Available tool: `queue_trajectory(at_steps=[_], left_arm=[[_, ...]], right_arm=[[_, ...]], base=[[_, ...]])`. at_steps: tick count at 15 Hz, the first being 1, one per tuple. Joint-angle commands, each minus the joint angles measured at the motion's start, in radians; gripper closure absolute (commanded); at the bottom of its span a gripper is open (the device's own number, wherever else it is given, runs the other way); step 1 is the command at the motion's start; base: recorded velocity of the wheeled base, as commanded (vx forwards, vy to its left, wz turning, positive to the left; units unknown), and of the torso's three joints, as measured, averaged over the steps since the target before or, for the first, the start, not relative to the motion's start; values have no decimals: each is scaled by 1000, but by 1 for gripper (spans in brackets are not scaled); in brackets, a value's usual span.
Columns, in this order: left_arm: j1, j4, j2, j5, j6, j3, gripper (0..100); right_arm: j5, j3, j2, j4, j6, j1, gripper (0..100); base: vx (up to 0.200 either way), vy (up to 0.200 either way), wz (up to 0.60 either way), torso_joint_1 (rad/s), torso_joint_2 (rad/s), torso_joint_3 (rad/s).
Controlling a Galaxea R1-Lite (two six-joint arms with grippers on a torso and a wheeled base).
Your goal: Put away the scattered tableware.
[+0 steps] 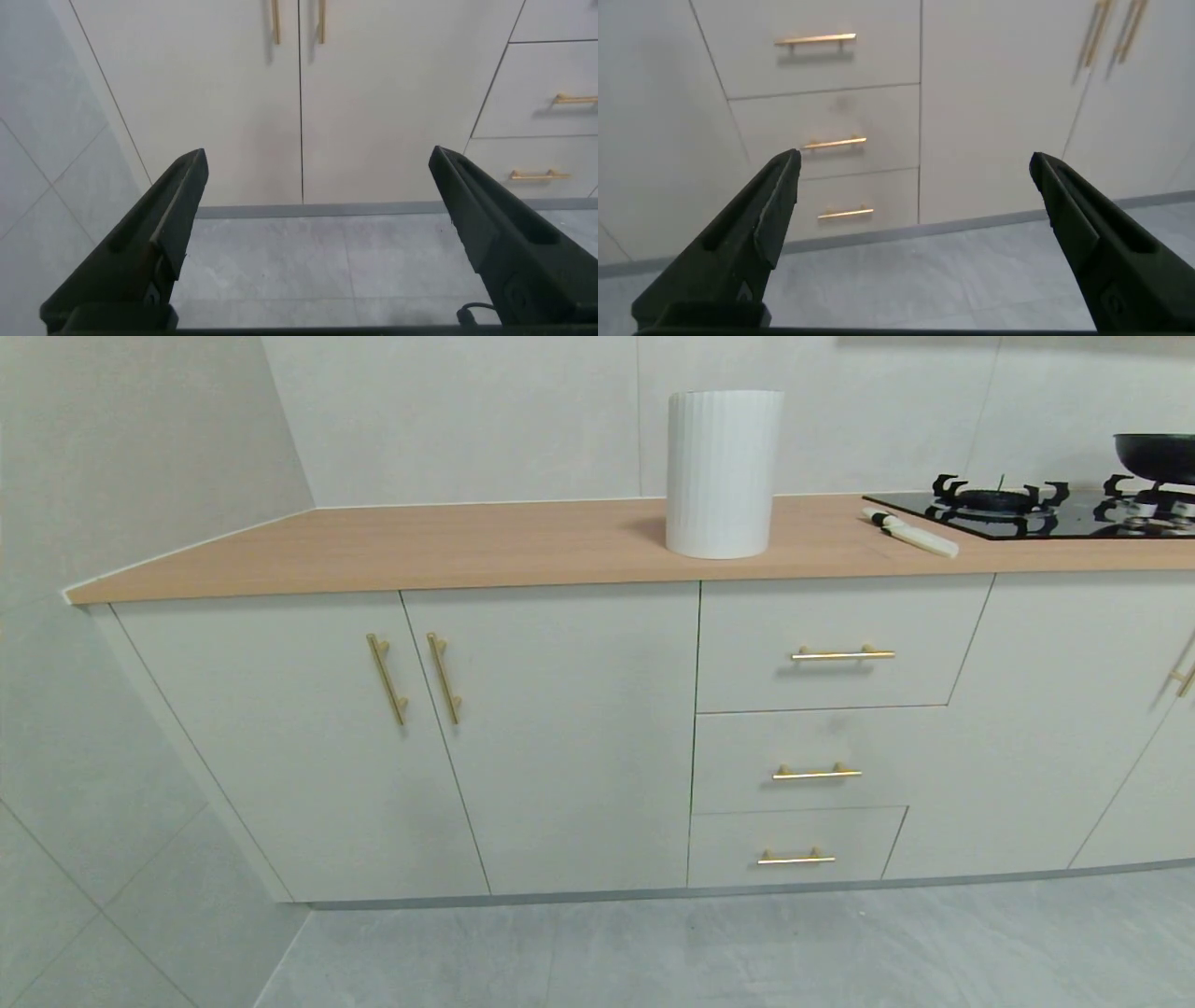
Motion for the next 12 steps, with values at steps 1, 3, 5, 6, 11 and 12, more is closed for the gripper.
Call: queue_trajectory(at_steps=[1, 3, 5, 6, 11, 12], left_arm=[[0, 0, 2, 0, 0, 0, 0], [0, 0, 2, 0, 0, 0, 0], [0, 0, 2, 0, 0, 0, 0], [0, 0, 2, 0, 0, 0, 0], [0, 0, 2, 0, 3, 0, 0], [0, 0, 2, 0, 0, 0, 0]], right_arm=[[40, 102, -6, -87, 2, -1, 0], [58, 102, -6, -39, -2, -1, 0], [65, 99, -6, 8, 0, -1, 0], [65, 100, -6, 4, 2, -1, 0], [63, 102, -6, 2, 3, -1, 0], [63, 102, -6, 2, 3, -1, 0]], base=[[0, 0, 0, 0, 0, 0], [0, 0, 0, 0, 0, 0], [0, 0, 0, 0, 0, 0], [0, 0, 0, 0, 0, 0], [0, 0, 0, 0, 0, 0], [0, 0, 0, 0, 0, 0]])
